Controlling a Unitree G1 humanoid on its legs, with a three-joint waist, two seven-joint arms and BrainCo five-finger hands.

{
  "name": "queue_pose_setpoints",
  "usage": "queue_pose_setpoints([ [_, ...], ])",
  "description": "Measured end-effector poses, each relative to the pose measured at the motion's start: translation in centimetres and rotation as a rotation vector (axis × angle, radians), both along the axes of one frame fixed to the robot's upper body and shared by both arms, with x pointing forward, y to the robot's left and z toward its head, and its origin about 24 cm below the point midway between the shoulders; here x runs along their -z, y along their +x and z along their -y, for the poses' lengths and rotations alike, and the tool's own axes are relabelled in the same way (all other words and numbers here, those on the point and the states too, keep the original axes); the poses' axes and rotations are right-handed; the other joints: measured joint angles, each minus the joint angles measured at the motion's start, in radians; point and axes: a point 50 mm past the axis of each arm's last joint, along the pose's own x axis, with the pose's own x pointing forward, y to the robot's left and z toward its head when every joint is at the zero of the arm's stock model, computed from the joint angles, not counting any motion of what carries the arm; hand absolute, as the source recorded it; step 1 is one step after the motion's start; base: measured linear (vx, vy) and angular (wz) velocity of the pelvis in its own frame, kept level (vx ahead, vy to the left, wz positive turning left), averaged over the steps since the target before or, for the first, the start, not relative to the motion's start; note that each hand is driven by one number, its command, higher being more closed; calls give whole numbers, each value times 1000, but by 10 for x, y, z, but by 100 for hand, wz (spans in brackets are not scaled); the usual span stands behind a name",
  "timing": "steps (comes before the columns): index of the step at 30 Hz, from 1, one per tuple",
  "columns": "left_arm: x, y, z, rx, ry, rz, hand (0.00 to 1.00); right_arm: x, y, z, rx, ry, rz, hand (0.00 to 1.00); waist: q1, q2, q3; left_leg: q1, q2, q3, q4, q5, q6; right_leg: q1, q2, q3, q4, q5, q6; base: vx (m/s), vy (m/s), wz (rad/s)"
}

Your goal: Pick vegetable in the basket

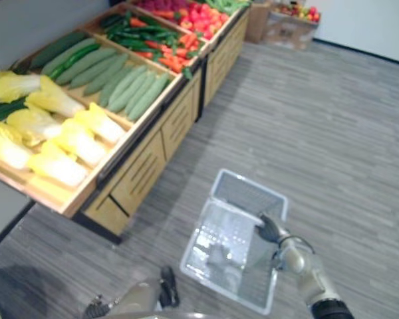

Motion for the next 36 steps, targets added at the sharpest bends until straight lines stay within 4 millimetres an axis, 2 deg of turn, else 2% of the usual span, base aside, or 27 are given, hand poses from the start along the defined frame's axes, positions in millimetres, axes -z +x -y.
queue_pose_setpoints([
  [1, 0, -8, -5, 15, 16, -19, 0, 10, -4, -8, -3, 27, -34, 100, -9, -27, -5, 54, -25, -8, -49, 0, 0, -117, -33, 76, 253, 115, 97, 270, 93, 28],
  [2, -1, -9, -9, 28, 30, -28, 0, 13, -5, -10, 12, 35, -36, 100, -16, -46, -5, 82, -41, -29, -68, -1, 1, -176, -37, 120, 374, 221, 102, 332, 104, 41],
  [3, -2, -9, -12, 37, 38, -33, 0, 12, -2, -9, 15, 35, -28, 100, -21, -54, -6, 99, -49, -51, -74, -3, 5, -212, -37, 137, 454, 234, 106, 305, 50, 75],
  [4, -3, -6, -14, 57, 48, -35, 0, 13, -2, -7, 15, 29, -34, 100, -35, -57, -3, 125, -60, -103, -79, -10, 8, -268, -31, 138, 590, 213, 100, 251, 12, 88],
  [5, -3, -3, -15, 66, 54, -29, 0, 14, -2, -4, 28, 26, -38, 100, -40, -60, -3, 143, -62, -124, -82, -15, 6, -285, -27, 129, 634, 184, 98, 312, -19, 115],
  [6, -4, -1, -14, 73, 55, -22, 0, 14, -5, 2, 61, 22, -43, 100, -47, -59, -3, 178, -64, -167, -82, -23, 9, -307, -25, 93, 655, 127, 61, 319, -58, 116],
  [7, -4, 1, -14, 74, 57, -14, 0, 14, -7, 7, 90, 19, -43, 100, -56, -56, -2, 204, -65, -210, -83, -28, 1, -311, -35, 43, 604, 76, 2, 298, -74, 117],
  [8, -5, 2, -14, 72, 57, -10, 0, 15, -9, 9, 100, 18, -45, 100, -61, -56, -2, 217, -65, -232, -83, -32, -4, -310, -43, 19, 552, 53, -28, 291, -105, 118],
  [9, -5, 5, -14, 70, 57, -1, 0, 17, -12, 12, 113, 18, -57, 100, -62, -54, -3, 228, -65, -278, -81, -40, -12, -310, -51, -13, 406, 24, -74, 280, -139, 110],
  [10, -6, 9, -14, 70, 58, 9, 0, 22, -16, 13, 120, 19, -83, 100, -60, -51, -2, 234, -62, -319, -81, -44, -19, -309, -46, -8, 232, 19, -84, 297, -162, 92],
  [11, -6, 10, -14, 70, 57, 11, 0, 23, -17, 14, 122, 19, -89, 100, -60, -50, -2, 235, -61, -327, -81, -46, -22, -310, -44, -3, 197, 20, -83, 315, -210, 97],
  [12, -5, 14, -10, 72, 48, 21, 0, 28, -20, 15, 137, 23, -112, 100, -55, -36, -1, 234, -51, -379, -78, -53, -40, -308, -31, 55, -27, 28, -78, 390, -332, 89],
  [13, -5, 14, -8, 72, 40, 24, 0, 30, -20, 18, 152, 20, -122, 100, -54, -22, -6, 235, -35, -416, -78, -64, -62, -307, -29, 91, -159, 39, -67, 327, -289, 96],
  [14, -5, 14, -7, 71, 38, 25, 0, 29, -20, 20, 161, 19, -121, 100, -50, -19, -6, 238, -26, -432, -77, -72, -75, -307, -30, 103, -207, 42, -63, 389, -417, 77],
  [15, -5, 14, -8, 71, 40, 25, 0, 29, -20, 22, 170, 18, -118, 100, -46, -3, 1, 247, -5, -466, -71, -90, -106, -307, -36, 118, -277, 42, -62, 325, -415, 71],
  [17, -4, 8, -12, 62, 49, 1, 0, 30, -22, 23, 171, 18, -131, 100, -43, -9, -1, 266, 23, -507, -60, -122, -158, -299, -34, 134, -320, 46, -55, 342, -535, 78],
  [18, -4, 4, -18, 53, 59, -13, 0, 34, -27, 21, 177, 30, -148, 100, -47, -41, -18, 271, 31, -538, -61, -144, -194, -280, -40, 130, -334, 53, -40, 278, -600, 109],
  [19, -2, 2, -14, 35, 44, -25, 0, 38, -35, 27, 211, 29, -166, 100, -51, -20, -29, 275, 71, -573, -60, -156, -229, -270, -24, 91, -296, 162, 4, 283, -588, 108],
  [20, 1, 1, -4, 29, 16, -30, 0, 38, -36, 31, 228, 22, -172, 100, -50, 7, -39, 274, 112, -570, -62, -146, -238, -271, 7, 61, -277, 136, -24, 342, -483, 83],
  [21, 4, -1, 10, 10, -21, -27, 0, 39, -36, 35, 245, 13, -189, 100, -47, 42, -50, 267, 156, -543, -70, -93, -262, -273, 41, 30, -250, 117, -45, 299, -342, 38],
  [22, 4, -2, 9, -13, -25, -27, 0, 42, -36, 36, 257, 12, -202, 100, -45, 51, -50, 265, 172, -539, -78, -60, -274, -271, 51, 12, -239, 106, -61, 352, -432, 45],
  [24, 4, 0, 10, -88, -42, -6, 0, 45, -37, 39, 279, 12, -221, 100, -54, 59, -50, 206, 192, -531, -78, 83, -268, -257, 59, -61, -247, 80, -102, 284, -444, 77],
  [25, 4, 0, 9, -105, -47, -2, 0, 46, -41, 41, 292, 14, -231, 100, -63, 57, -49, 184, 194, -476, -83, 154, -258, -233, 55, -104, -270, 74, -114, 192, -331, 96],
  [27, 3, 2, 9, -107, -47, 4, 0, 51, -50, 46, 323, 17, -256, 100, -66, 57, -48, 166, 205, -347, -84, 222, -240, -194, 51, -165, -298, 69, -122, 127, -244, 104],
  [28, 3, 4, 9, -106, -45, 9, 0, 54, -58, 50, 360, 33, -270, 100, -71, 58, -47, 158, 219, -180, -70, 242, -216, -157, 49, -224, -319, 63, -131, 114, -192, 106],
  [31, 2, 5, 10, -100, -41, 11, 0, 58, -70, 53, 402, 37, -287, 100, -81, 62, -45, 160, 210, 15, -113, 260, -193, -108, 50, -315, -346, 61, -131, 45, -42, 94],
  [36, 2, 6, 11, -92, -36, 13, 0, 64, -75, 46, 428, 73, -296, 100, -81, 78, -42, 163, 175, 19, -246, 266, -195, -83, 63, -396, -397, 73, -103, -47, 105, 61],
])
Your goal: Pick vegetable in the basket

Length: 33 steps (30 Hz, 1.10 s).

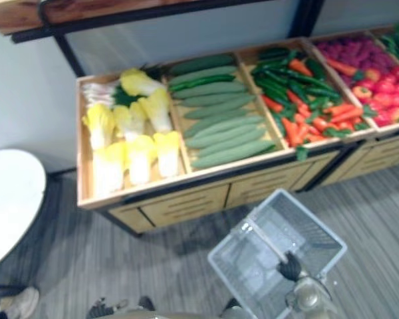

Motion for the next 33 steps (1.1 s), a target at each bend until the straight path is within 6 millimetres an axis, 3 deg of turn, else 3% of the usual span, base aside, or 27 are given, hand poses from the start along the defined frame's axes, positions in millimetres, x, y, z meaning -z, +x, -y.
queue_pose_setpoints([
  [4, -1, 1, -3, 26, 23, -2, 0, 14, -5, -14, 47, 82, -32, 100, 4, -11, 14, -23, -34, -81, -36, -4, -5, 29, -1, -54, -44, 28, 34, -43, 117, 53],
  [9, 0, 1, 1, 57, 16, -9, 0, 22, -7, -24, 127, 178, -35, 100, 24, -3, 17, -25, -58, -126, -36, -33, -10, 47, -18, -70, -48, 42, 48, -13, 79, 22],
  [10, -1, 2, -3, 84, 16, -9, 0, 35, -2, -57, 163, 314, -51, 100, 24, -27, 5, 1, -67, -155, -38, -62, -13, 52, -25, -33, -38, 43, 48, -1, 22, 4],
  [17, -1, 2, -4, 83, 16, -10, 0, 36, -3, -56, 172, 317, -53, 100, 23, -27, 5, 2, -67, -156, -38, -62, -13, 52, -24, -31, -37, 43, 48, 0, 0, 0],
  [21, -2, 5, -5, 70, 21, 3, 0, 41, -13, -49, 262, 335, -58, 100, 23, -29, 3, 10, -67, -156, -37, -62, -13, 53, -23, -12, -35, 43, 48, 1, -1, -6],
  [24, -16, 33, -12, 3, 69, 155, 0, 45, -24, -41, 369, 351, -65, 100, 24, -30, 0, 17, -66, -155, -37, -74, -13, 37, -19, 46, -29, 43, 48, -2, 4, -16],
  [28, -65, 87, -21, -71, 200, 512, 0, 47, -36, -29, 529, 369, -37, 100, 21, -32, -8, 13, -73, -150, -37, -78, -11, 0, -20, 152, -14, 41, 46, -24, 25, -19],
  [33, -105, 112, -18, -164, 290, 746, 0, 47, -41, -24, 572, 349, -22, 100, 17, -29, -31, 17, -74, -129, -37, -86, -8, -36, -18, 217, 5, 38, 41, 17, 7, -27],
])
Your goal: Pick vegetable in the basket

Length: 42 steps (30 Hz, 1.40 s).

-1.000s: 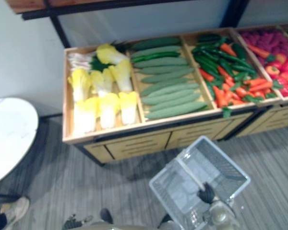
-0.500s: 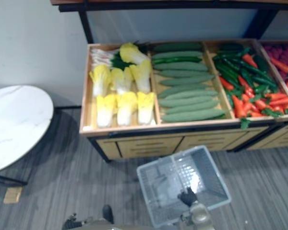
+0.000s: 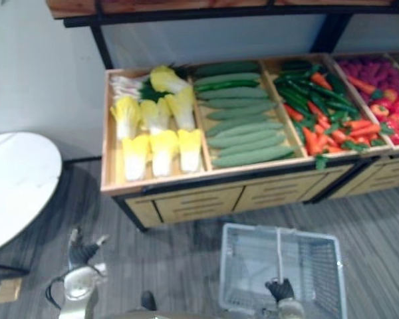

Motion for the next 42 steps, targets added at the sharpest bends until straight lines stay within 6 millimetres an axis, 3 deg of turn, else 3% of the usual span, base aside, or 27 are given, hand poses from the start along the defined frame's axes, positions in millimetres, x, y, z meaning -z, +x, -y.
queue_pose_setpoints([
  [8, -49, 22, -9, -64, 151, 202, 0, 0, -5, 2, 16, -16, -4, 100, -22, 8, -14, 20, 1, 27, 0, -9, 5, -16, 9, 87, 8, -2, -3, 31, 5, -14],
  [17, -72, 43, -23, -164, 189, 288, 0, -2, -1, 3, 0, -28, 7, 100, -50, 11, -20, 33, 1, 76, 0, -16, 3, -44, 14, 145, 16, -2, -5, 27, 8, -17],
  [22, -75, 65, -44, -238, 205, 255, 0, -8, 12, 0, -71, -45, 38, 100, -56, 6, -15, 14, 1, 95, 0, -16, 4, -88, 18, 177, 26, -1, -4, 31, 2, -16],
  [27, -78, 81, -61, -304, 215, 207, 0, -15, 37, -10, -172, -49, 97, 100, -76, -15, 28, -2, 1, 93, 0, -17, 3, -125, 23, 206, 28, 7, -7, 41, -2, -18],
  [34, -99, 110, -62, -326, 216, 243, 0, -26, 60, -15, -234, -70, 165, 100, -80, -23, 111, -16, 2, 98, 1, -17, 3, -159, 32, 237, 28, 16, -10, 46, -5, -14],
  [42, -116, 124, -57, -322, 224, 292, 0, -33, 77, -26, -305, -80, 220, 100, -99, -36, 156, -16, 3, 118, 1, -19, 0, -178, 37, 270, 27, 17, -12, 45, -1, -10],
])
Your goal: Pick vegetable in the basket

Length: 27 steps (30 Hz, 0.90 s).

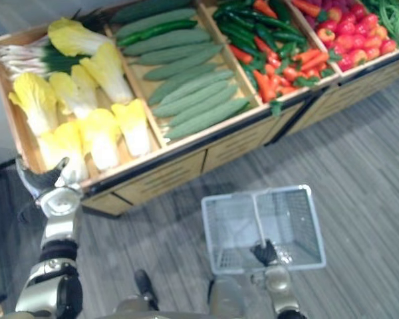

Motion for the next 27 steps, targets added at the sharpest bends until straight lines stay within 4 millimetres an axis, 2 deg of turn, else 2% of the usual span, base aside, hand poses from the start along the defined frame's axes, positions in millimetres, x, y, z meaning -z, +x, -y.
queue_pose_setpoints([
  [12, 9, 7, 4, -3, -36, -47, 0, -4, 7, -5, -20, -8, 36, 100, -2, -8, 39, 13, 6, 52, 0, -24, -9, -27, 16, 57, -1, 9, -1, 20, -1, -14],
  [17, 18, 2, -4, -59, -111, -61, 0, -5, 8, -5, -20, -9, 41, 100, -2, -9, 48, 16, 4, 65, 0, -25, -9, -32, 18, 70, -1, 9, 0, 32, -5, -8],
  [27, 13, 5, -16, -111, -138, -50, 0, -7, 10, -6, -33, -11, 66, 100, -3, -13, 70, 18, 5, 78, 0, -29, -14, -40, 21, 82, -1, 9, 0, 12, -8, -3],
])
